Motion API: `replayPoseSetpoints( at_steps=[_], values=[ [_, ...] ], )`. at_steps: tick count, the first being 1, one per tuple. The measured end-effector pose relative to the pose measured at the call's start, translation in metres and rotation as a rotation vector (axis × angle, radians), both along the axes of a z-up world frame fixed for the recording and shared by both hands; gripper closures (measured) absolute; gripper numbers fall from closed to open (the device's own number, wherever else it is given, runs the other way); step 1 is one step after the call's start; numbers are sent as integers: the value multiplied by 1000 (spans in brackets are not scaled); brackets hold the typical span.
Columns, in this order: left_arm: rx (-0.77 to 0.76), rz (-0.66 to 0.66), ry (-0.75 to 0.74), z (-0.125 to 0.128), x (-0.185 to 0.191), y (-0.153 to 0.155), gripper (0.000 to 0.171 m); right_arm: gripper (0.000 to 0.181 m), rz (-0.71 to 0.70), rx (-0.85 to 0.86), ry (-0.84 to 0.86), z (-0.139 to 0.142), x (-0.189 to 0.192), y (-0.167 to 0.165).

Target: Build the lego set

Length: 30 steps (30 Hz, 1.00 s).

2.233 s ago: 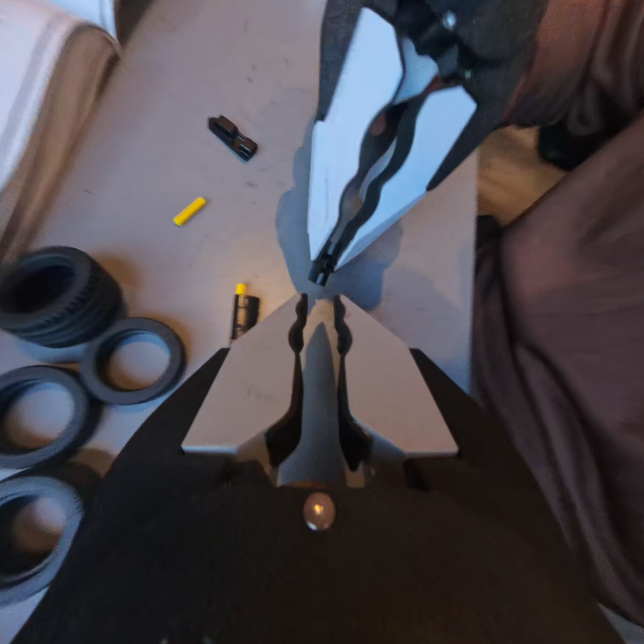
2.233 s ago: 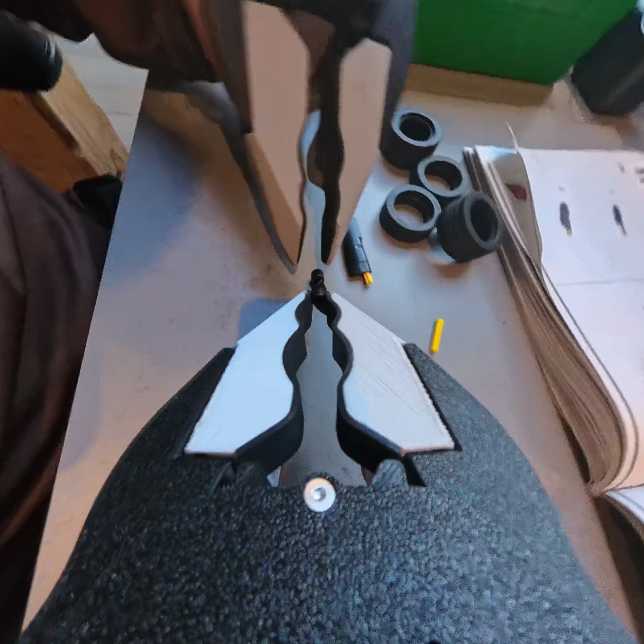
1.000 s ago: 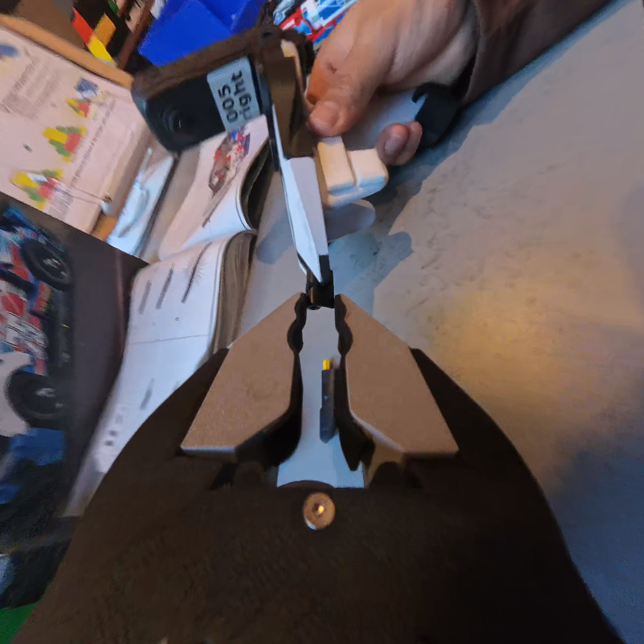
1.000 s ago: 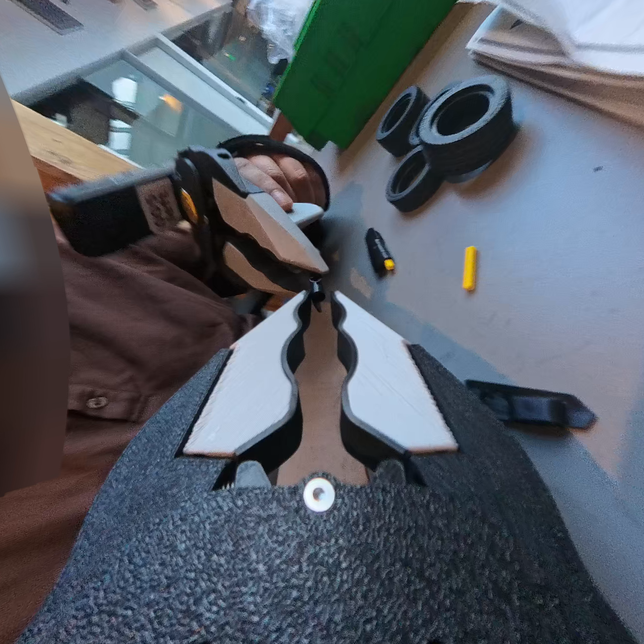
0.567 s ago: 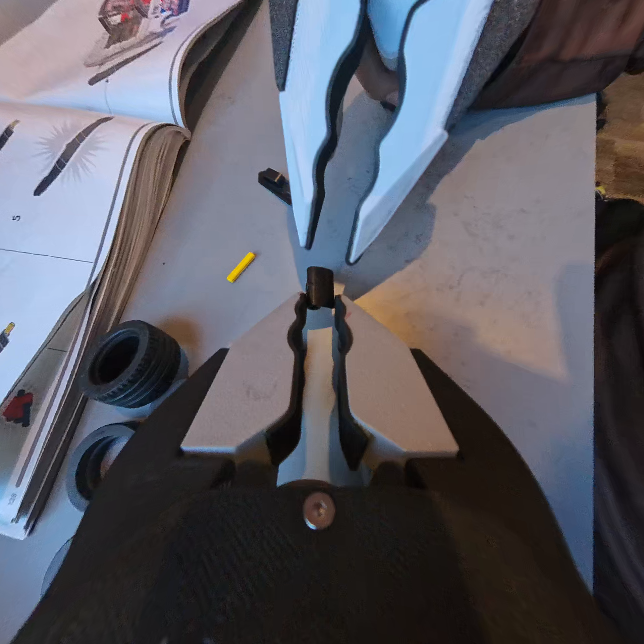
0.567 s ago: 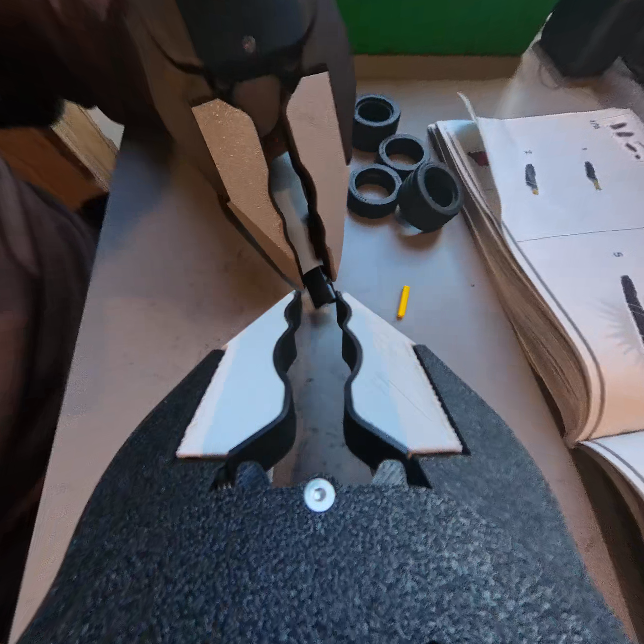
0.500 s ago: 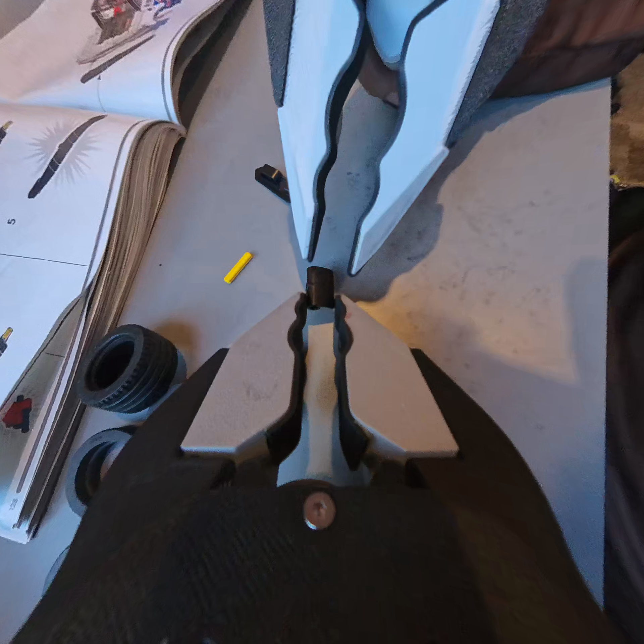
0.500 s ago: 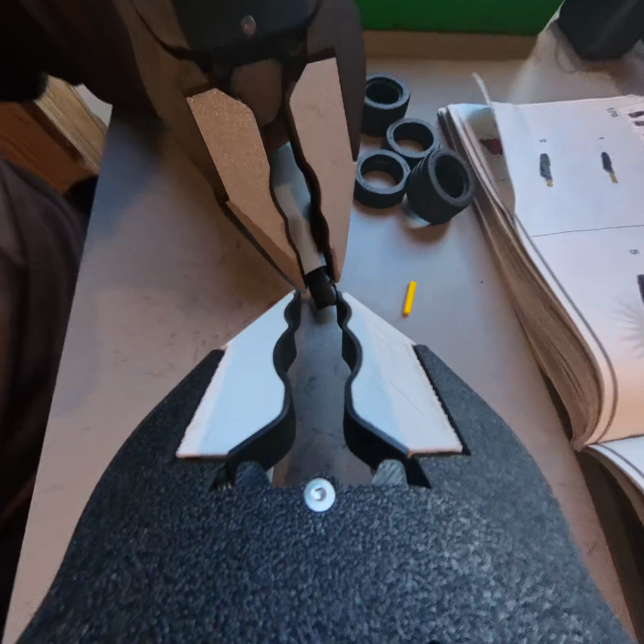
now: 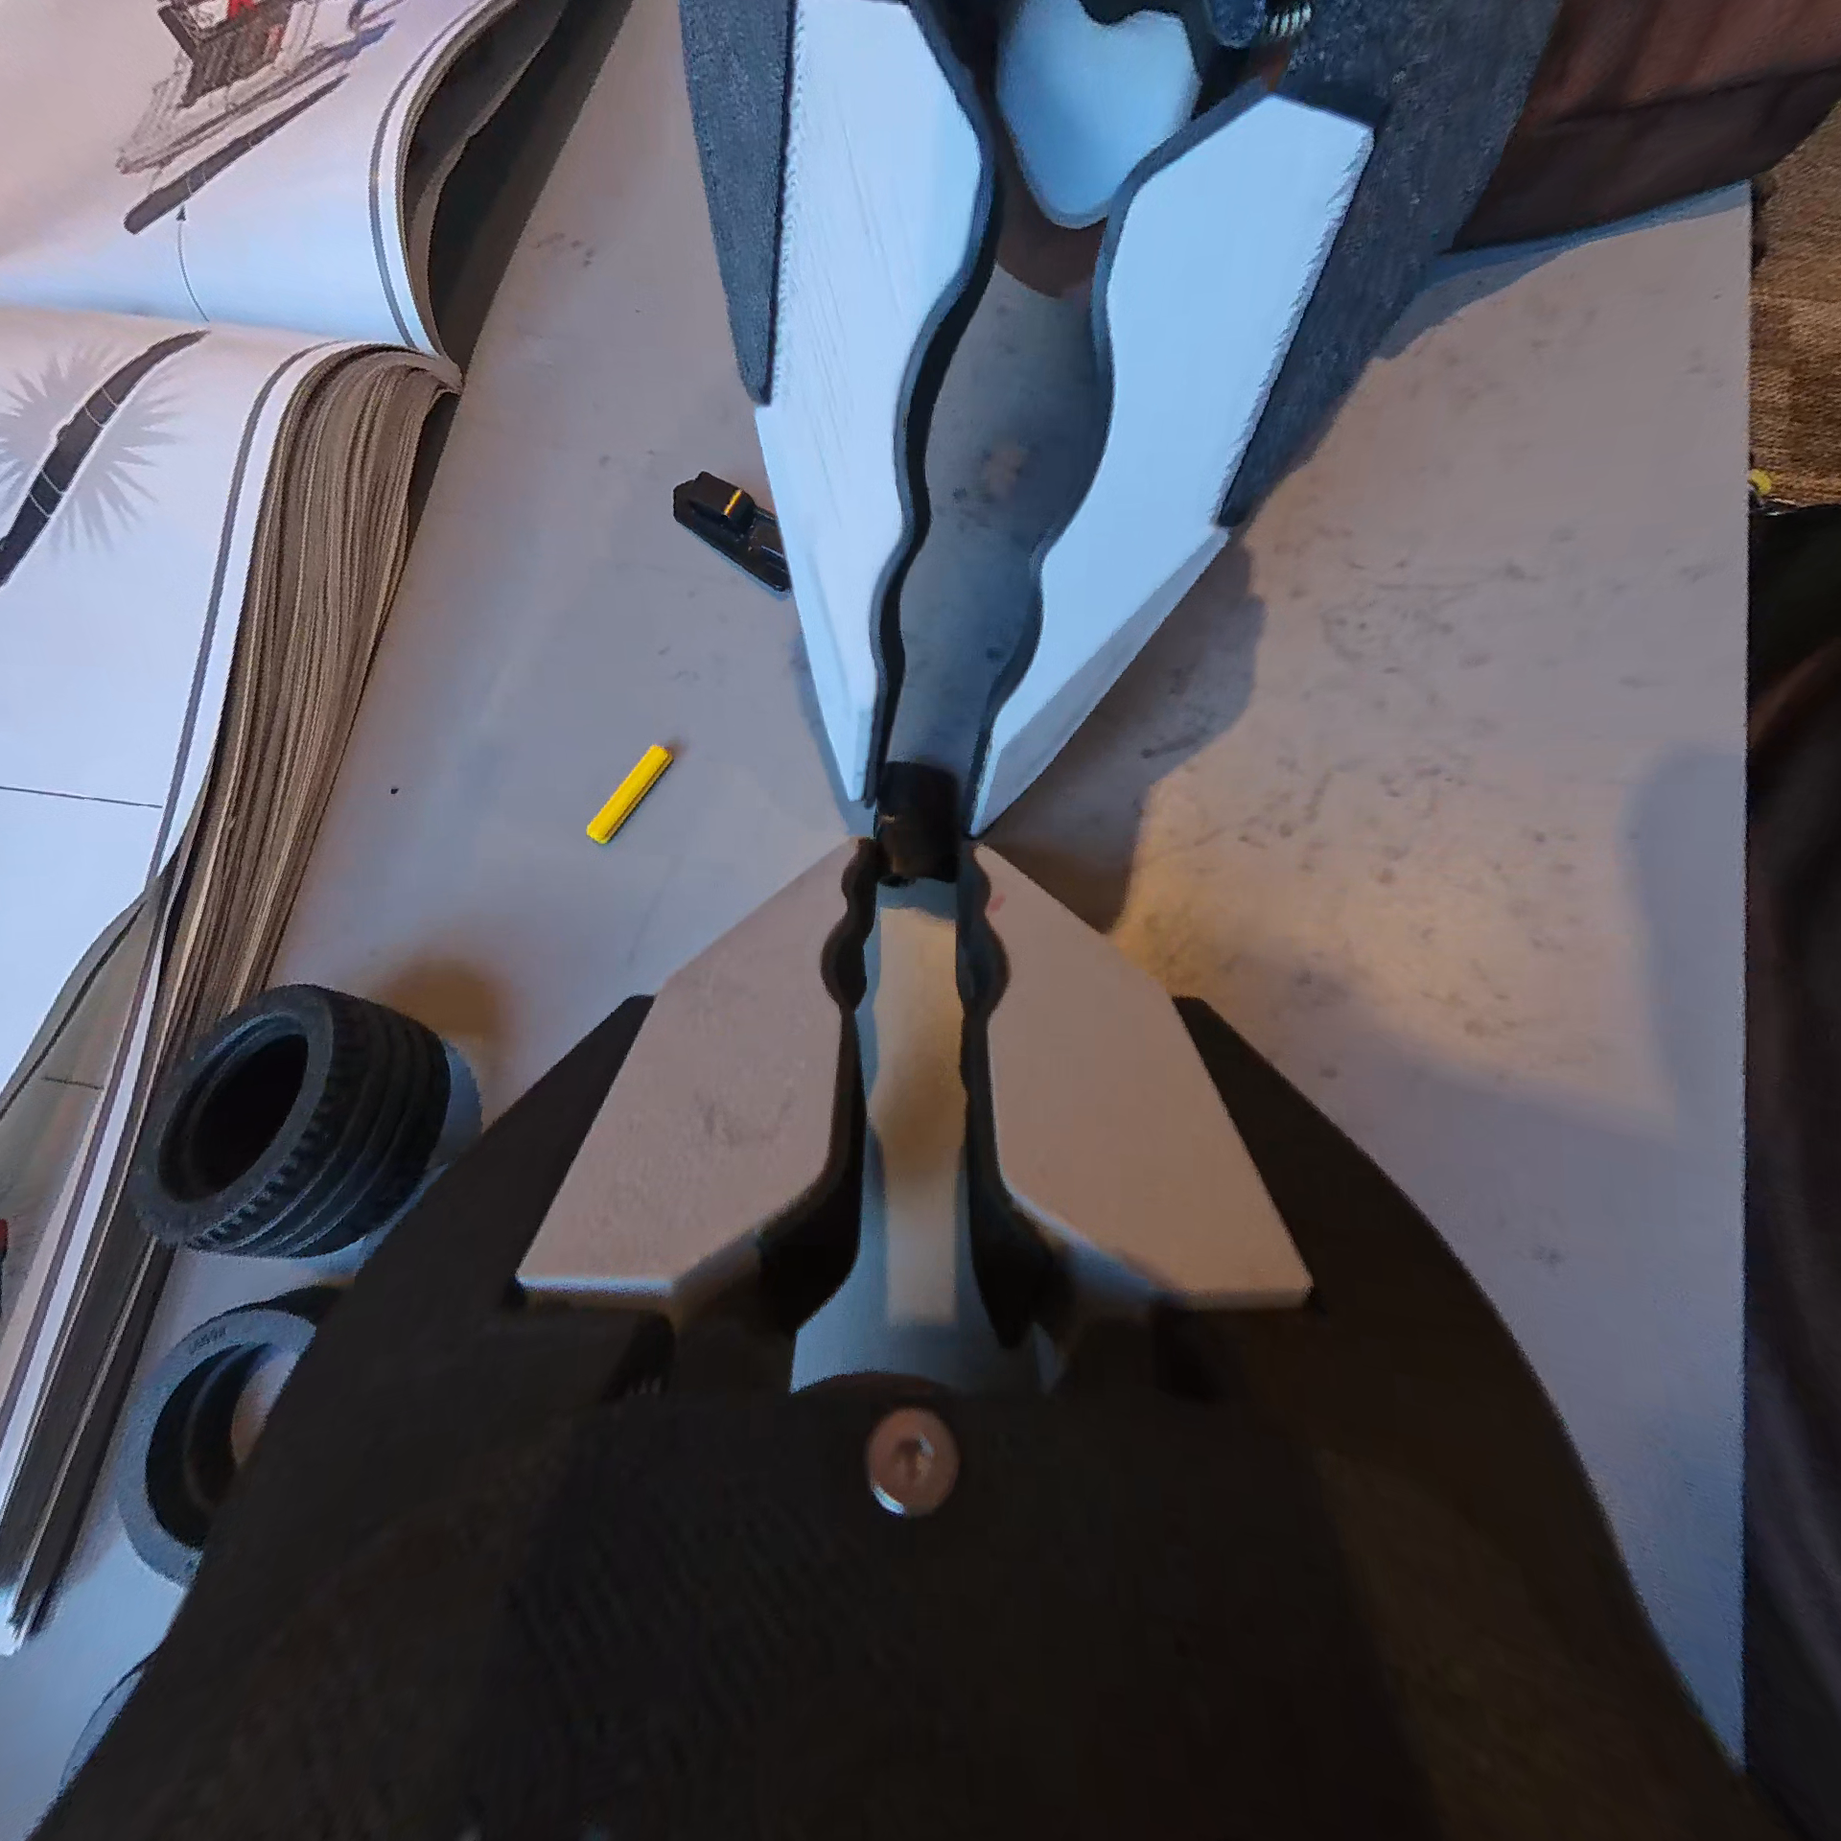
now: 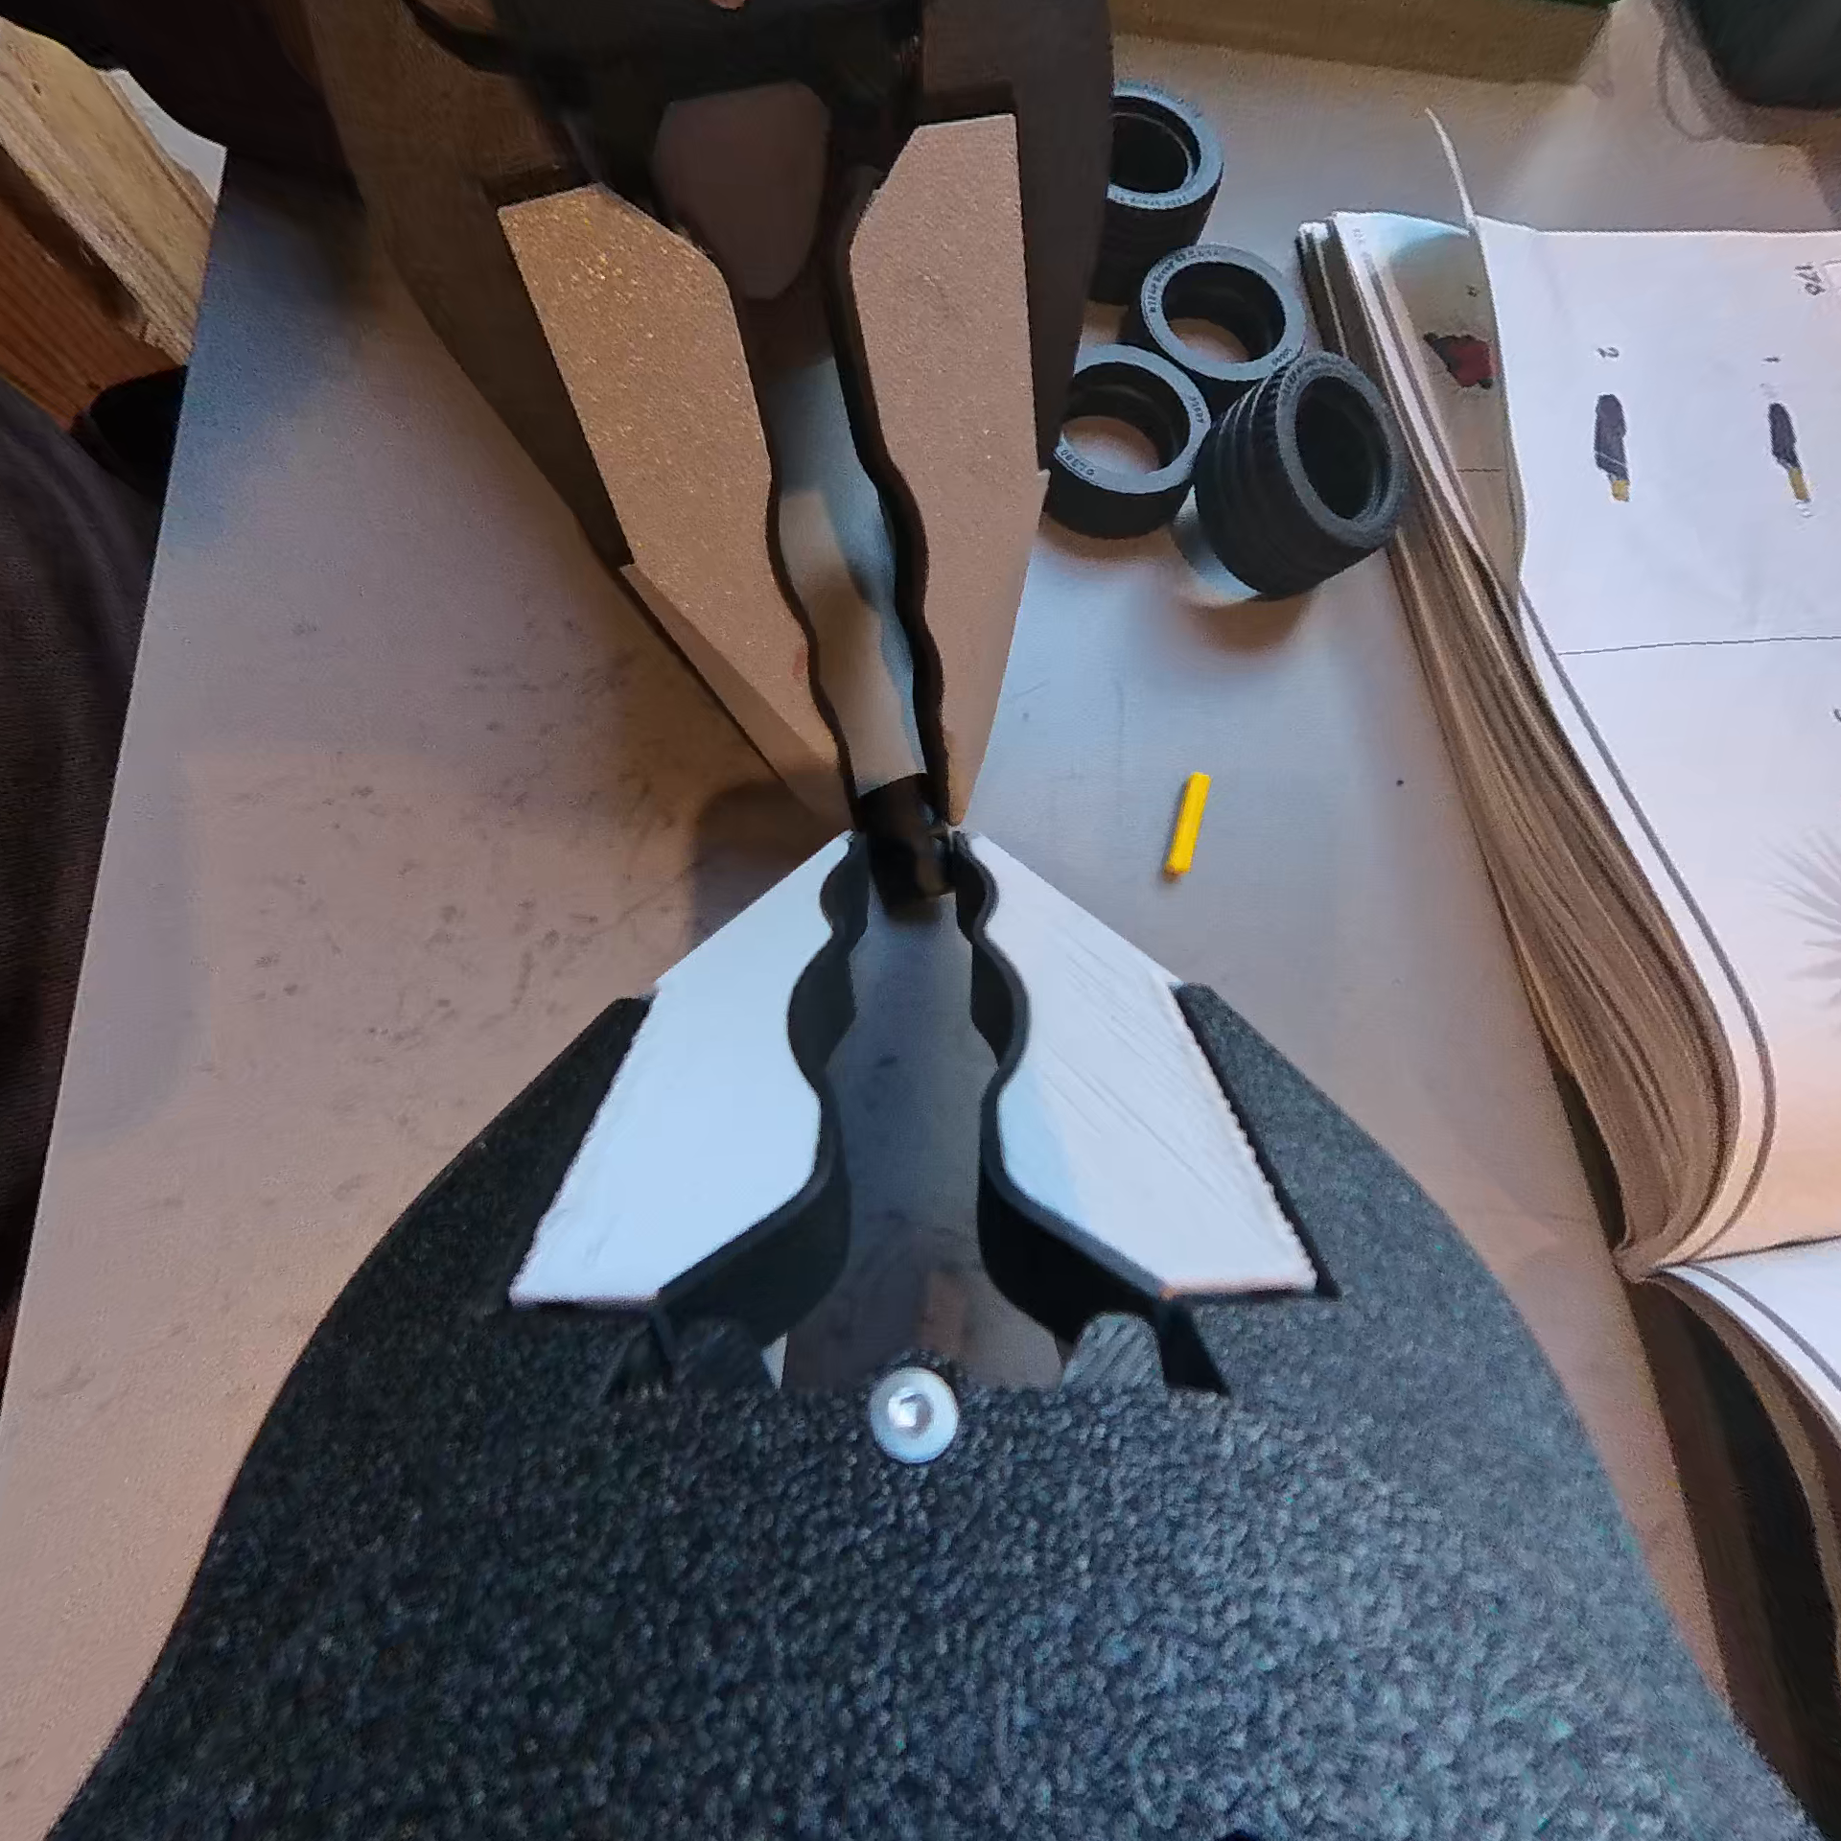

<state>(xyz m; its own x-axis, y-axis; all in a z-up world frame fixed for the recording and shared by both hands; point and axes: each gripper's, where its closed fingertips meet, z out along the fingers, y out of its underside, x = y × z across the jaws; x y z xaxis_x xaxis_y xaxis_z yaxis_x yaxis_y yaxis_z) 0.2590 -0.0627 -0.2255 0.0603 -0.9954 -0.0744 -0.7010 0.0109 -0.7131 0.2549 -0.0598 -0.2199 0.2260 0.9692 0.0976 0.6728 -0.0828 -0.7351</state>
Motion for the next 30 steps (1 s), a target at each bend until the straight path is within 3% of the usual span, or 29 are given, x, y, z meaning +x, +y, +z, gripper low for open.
replayPoseSetpoints(
  at_steps=[11, 21, 30],
  values=[
    [-1, -6, -1, 0, 0, 0, 158, 169, -1, 3, -21, -4, 1, 0],
    [10, 6, 15, 2, -9, 0, 146, 169, -3, 1, -21, -4, 2, 1],
    [92, 62, 30, 29, -43, 22, 142, 169, -7, -2, -20, -4, 3, 2]
  ],
)
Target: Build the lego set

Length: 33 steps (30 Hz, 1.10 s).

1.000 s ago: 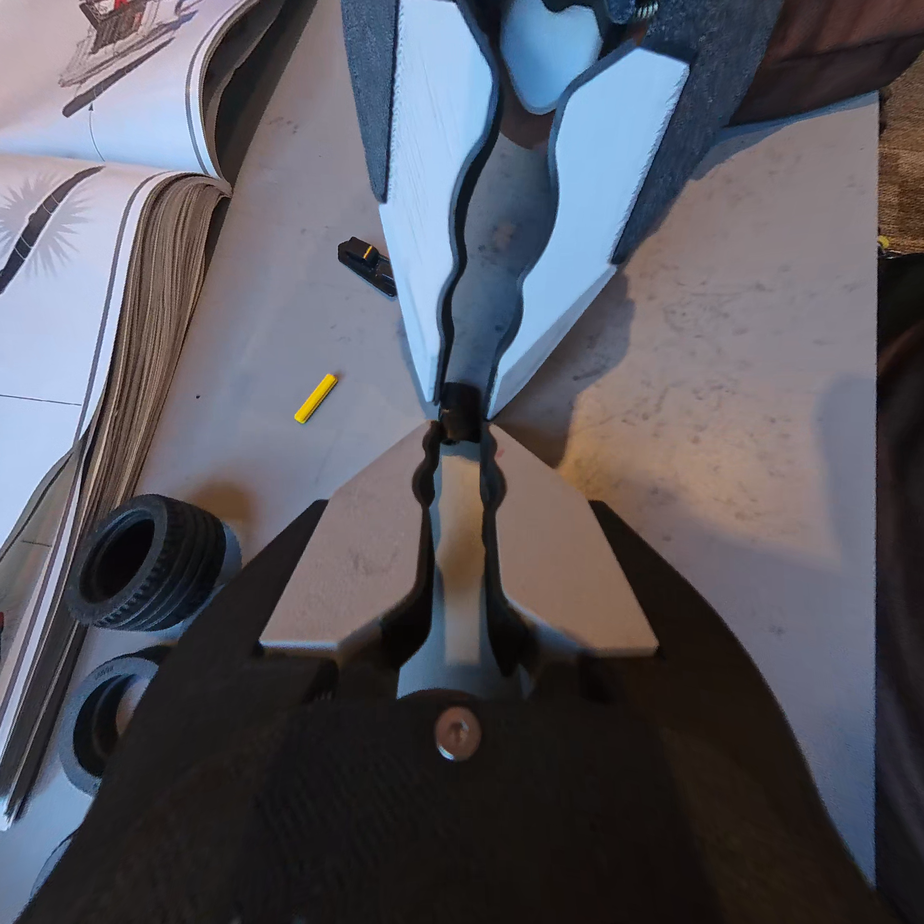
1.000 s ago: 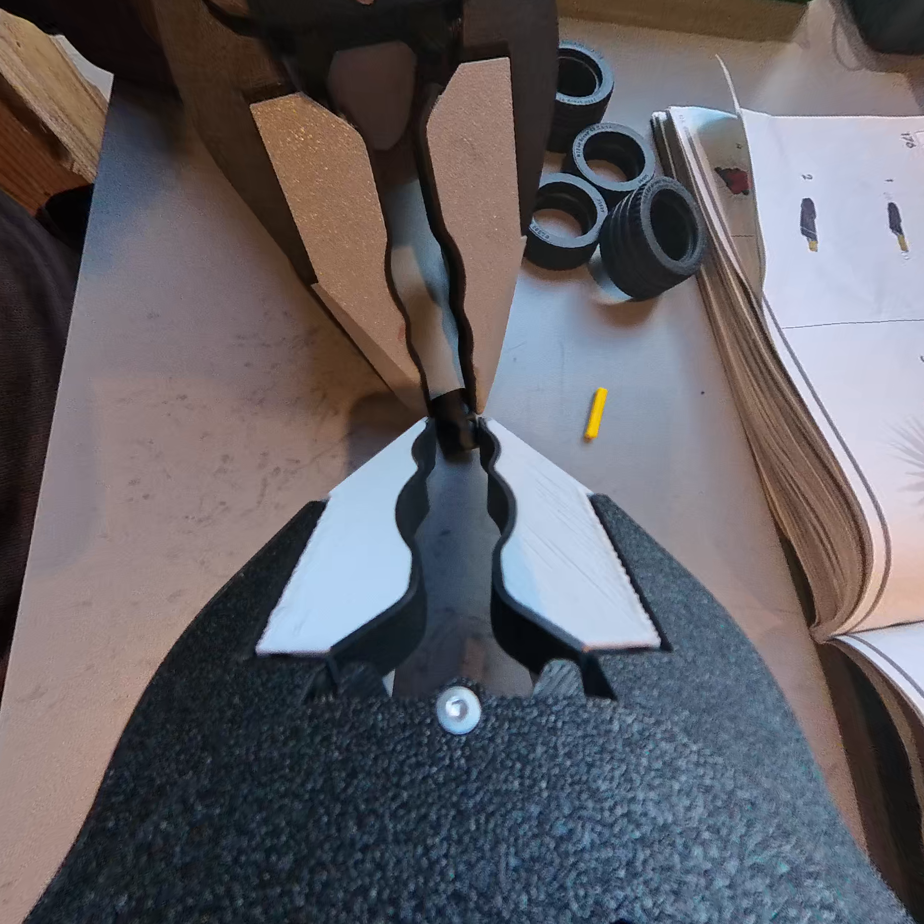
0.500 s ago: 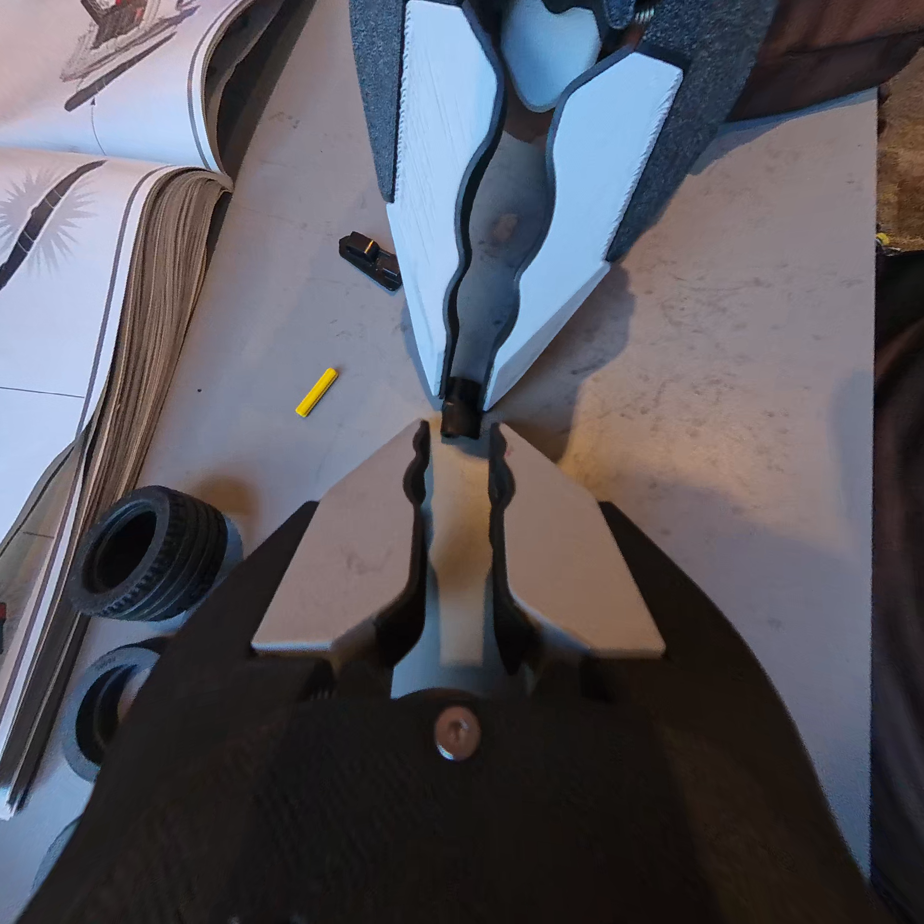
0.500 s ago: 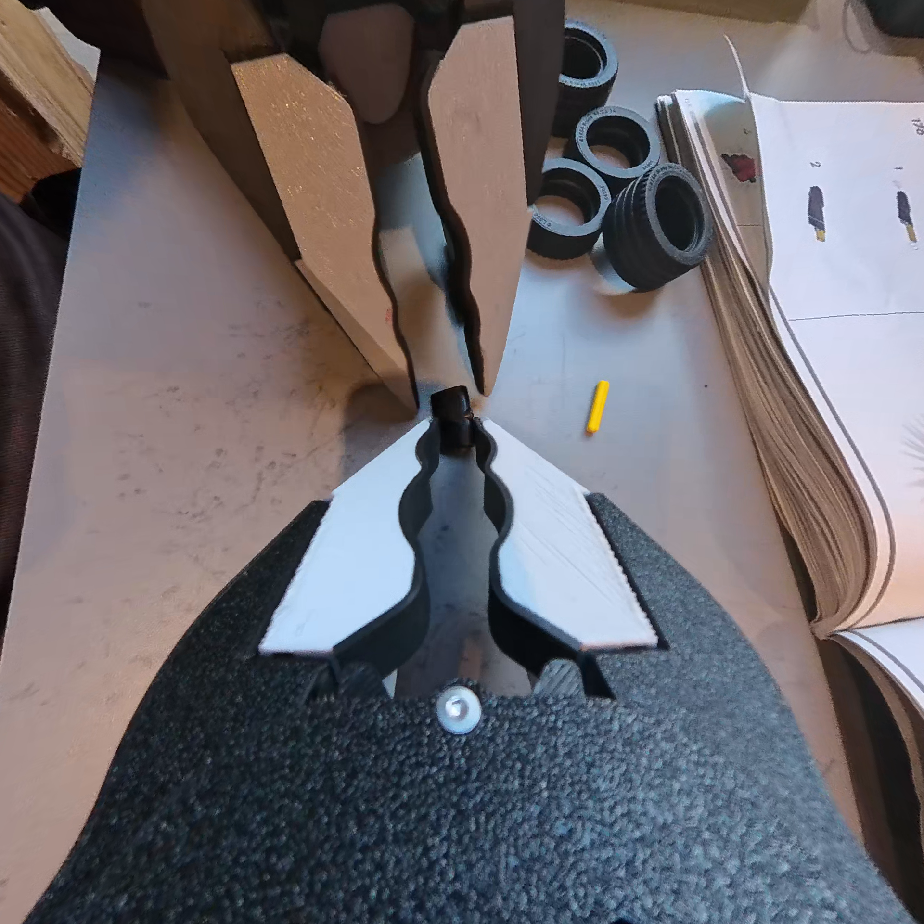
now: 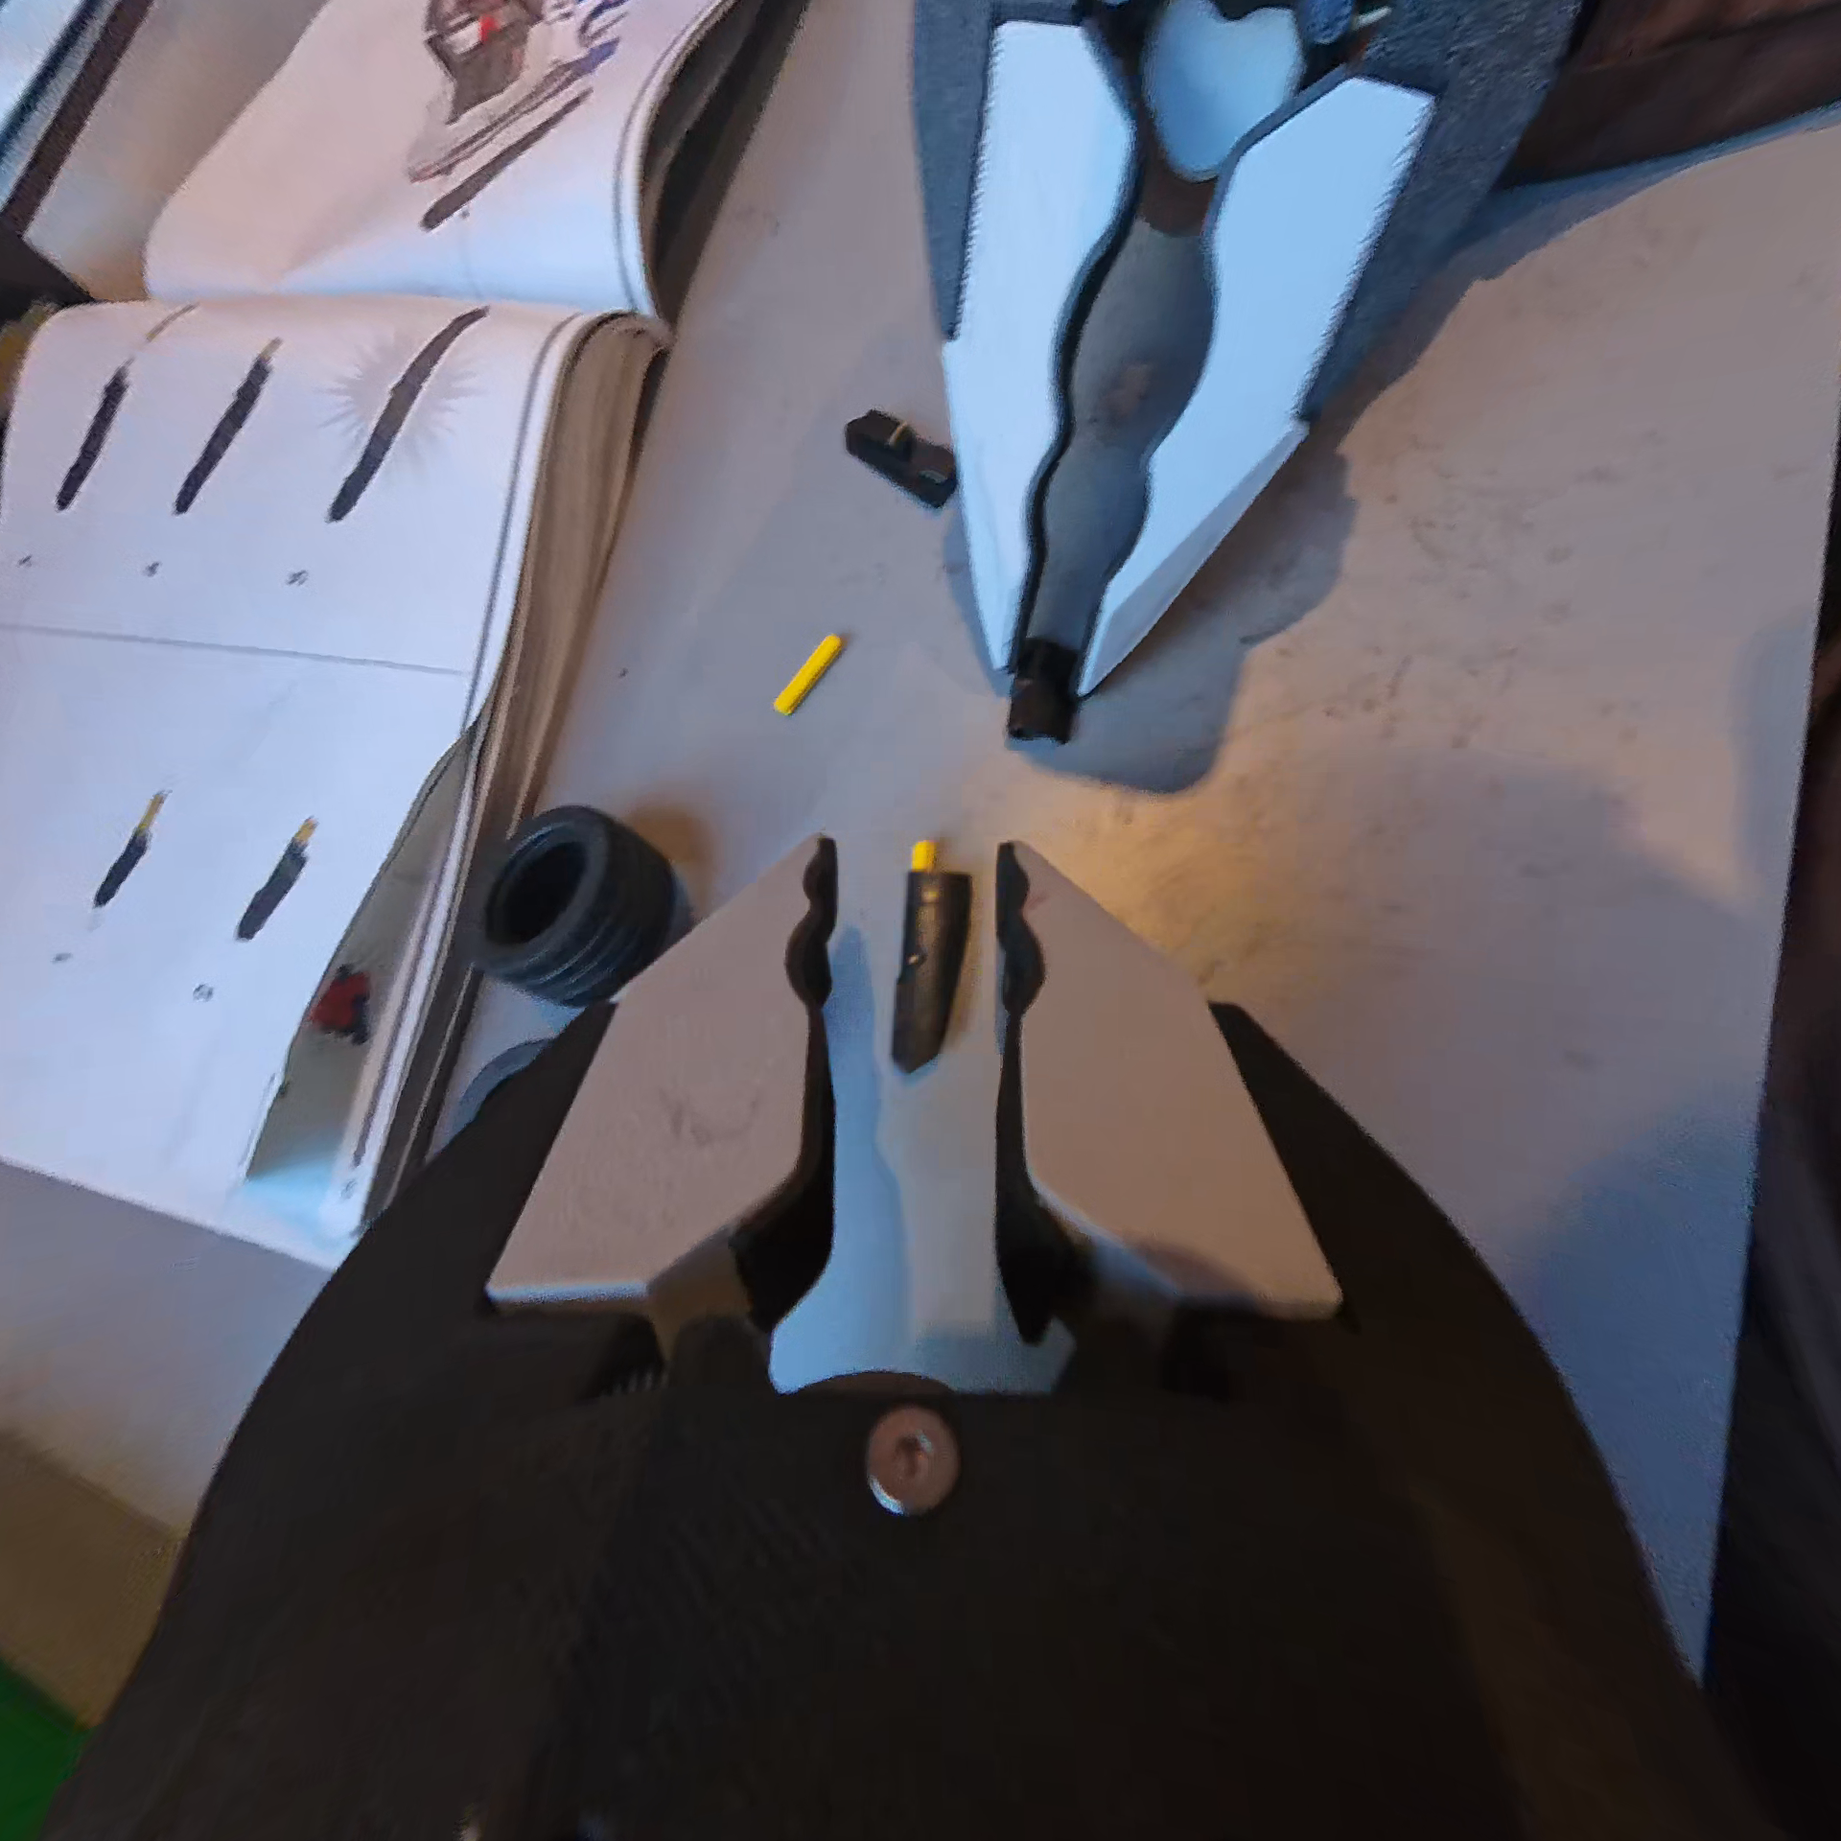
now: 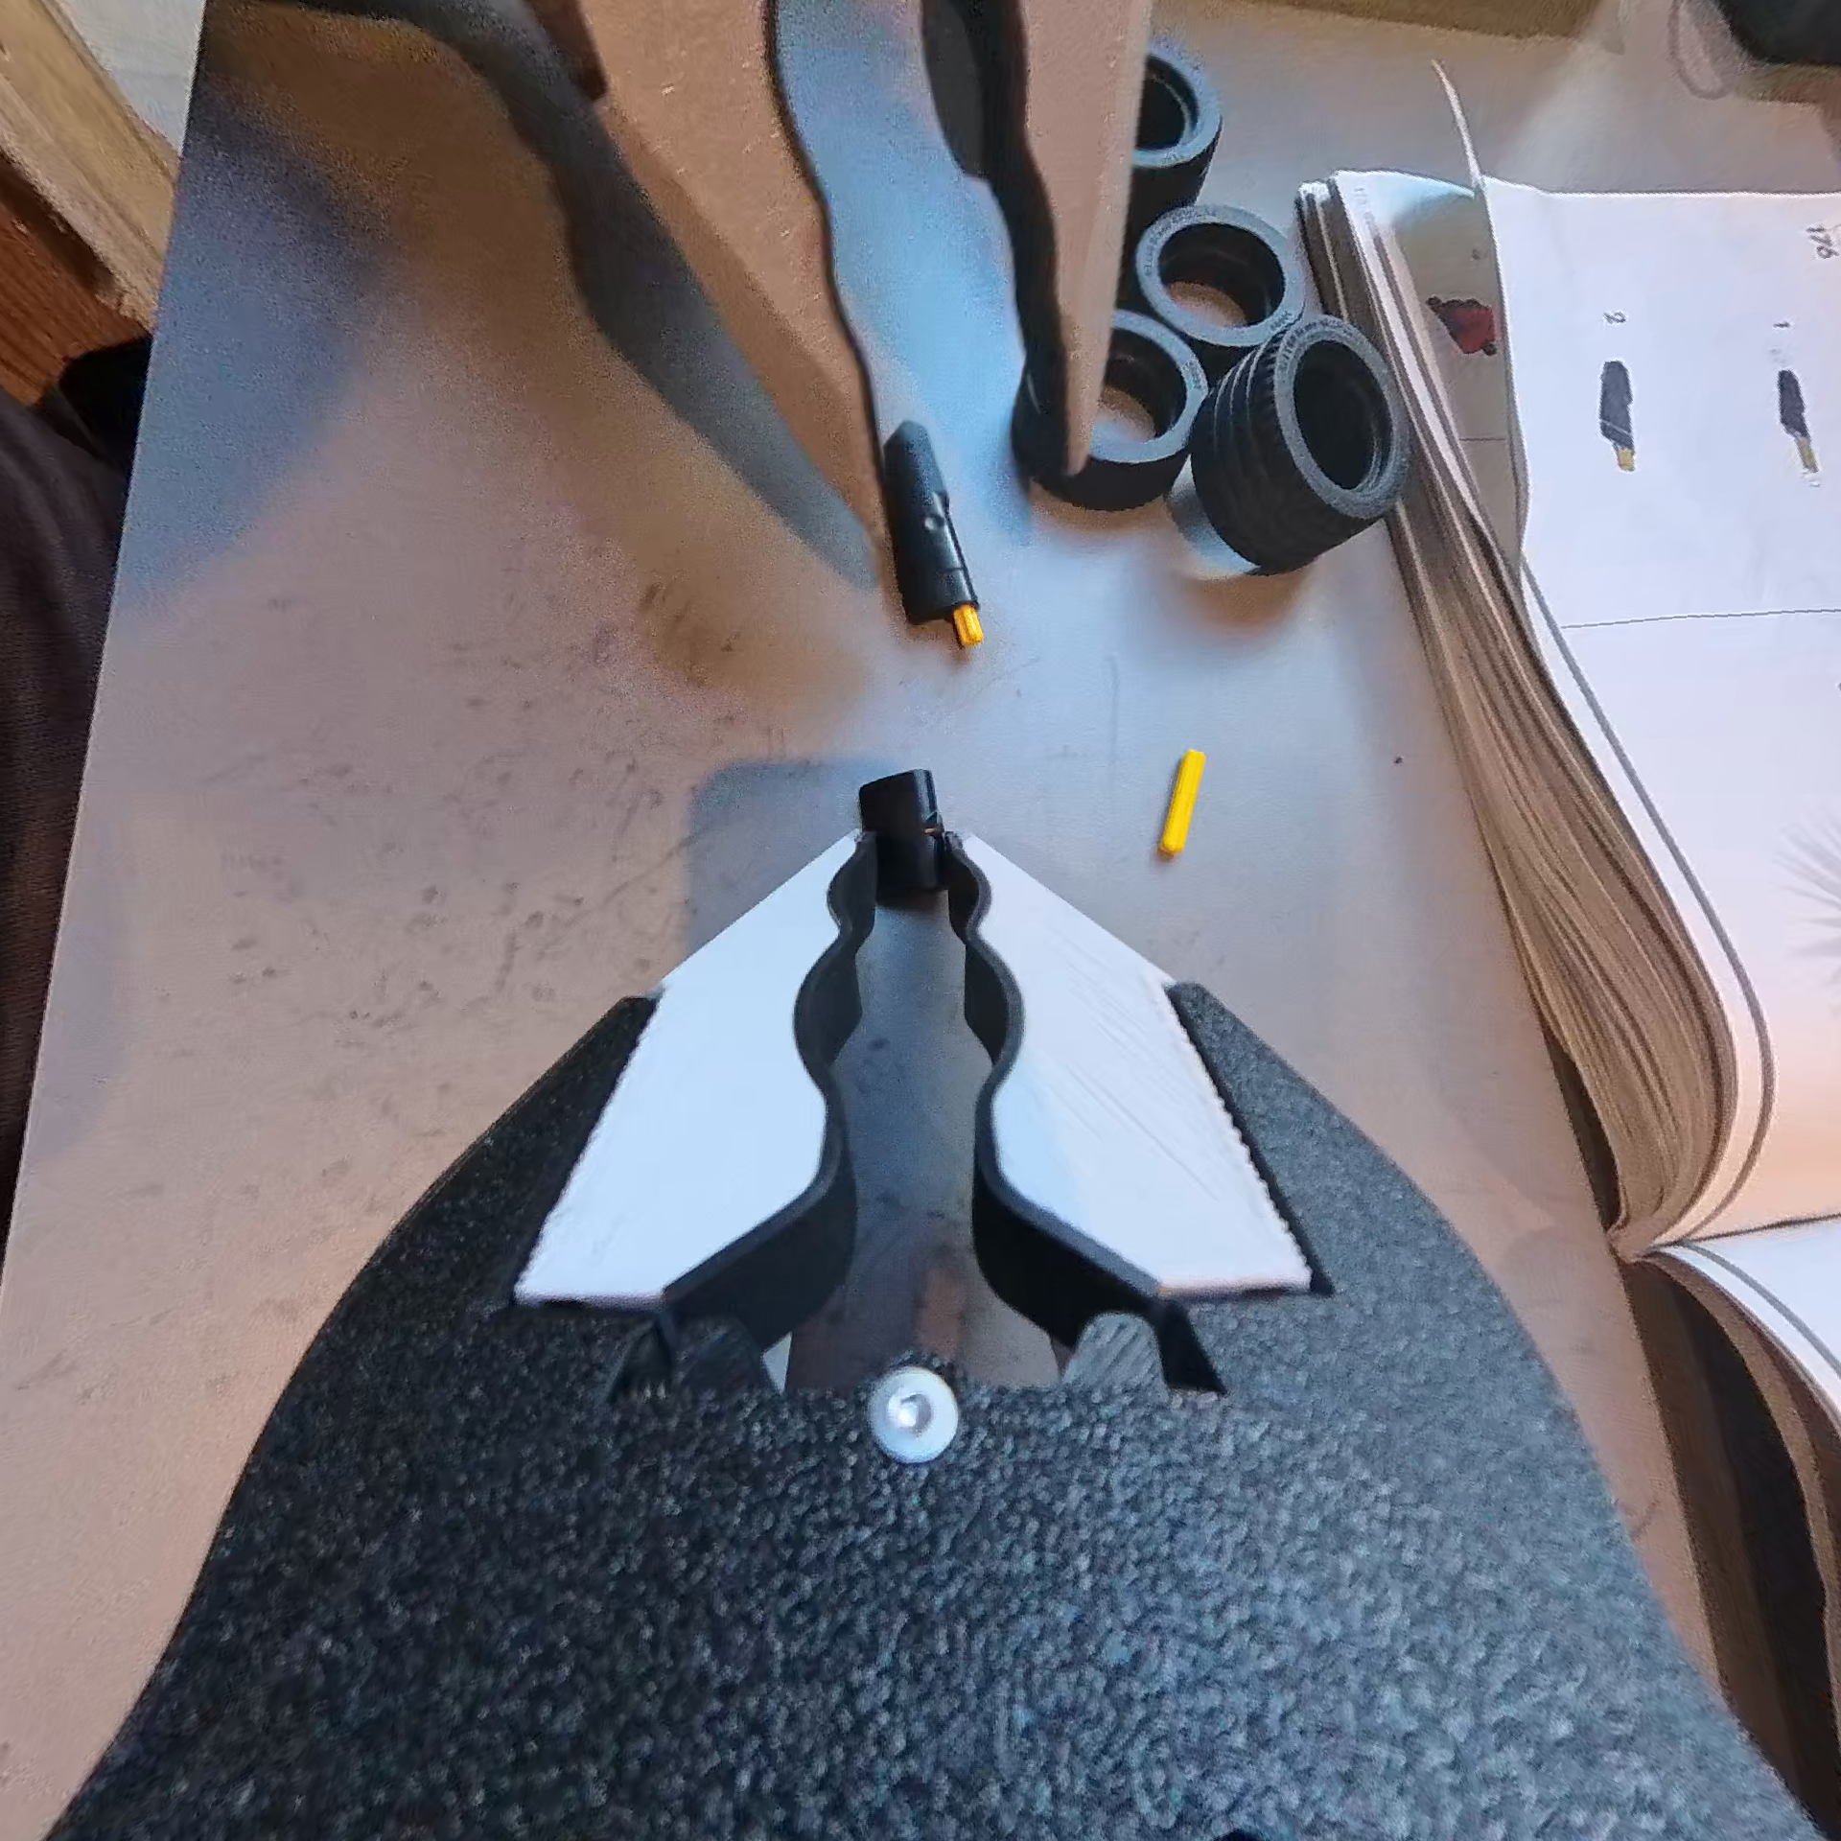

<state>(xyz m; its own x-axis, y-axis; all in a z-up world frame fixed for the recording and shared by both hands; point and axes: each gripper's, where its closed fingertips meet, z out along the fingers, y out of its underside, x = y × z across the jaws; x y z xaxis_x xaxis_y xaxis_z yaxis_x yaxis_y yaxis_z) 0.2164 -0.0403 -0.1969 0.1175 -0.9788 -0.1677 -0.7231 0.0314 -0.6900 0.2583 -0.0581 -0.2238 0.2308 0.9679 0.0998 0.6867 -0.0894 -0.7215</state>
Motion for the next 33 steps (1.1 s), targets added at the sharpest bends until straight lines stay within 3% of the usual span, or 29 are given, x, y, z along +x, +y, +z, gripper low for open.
replayPoseSetpoints(
  at_steps=[7, 22, 26, 29, 33],
  values=[
    [-35, 51, 55, -14, -17, 18, 140, 169, 0, -1, 0, 0, 0, 0],
    [-105, -7, 92, -24, -19, 8, 141, 168, -1, -26, 19, 2, 2, 1],
    [-147, -46, 80, -28, -15, 1, 146, 168, 3, -42, 14, 0, 0, 0],
    [-172, -81, 60, -29, -11, -4, 160, 169, 11, -65, 18, -1, -2, -1],
    [-155, -106, 33, -29, -2, -6, 161, 170, 10, -109, 35, -1, -1, -1]
  ],
)
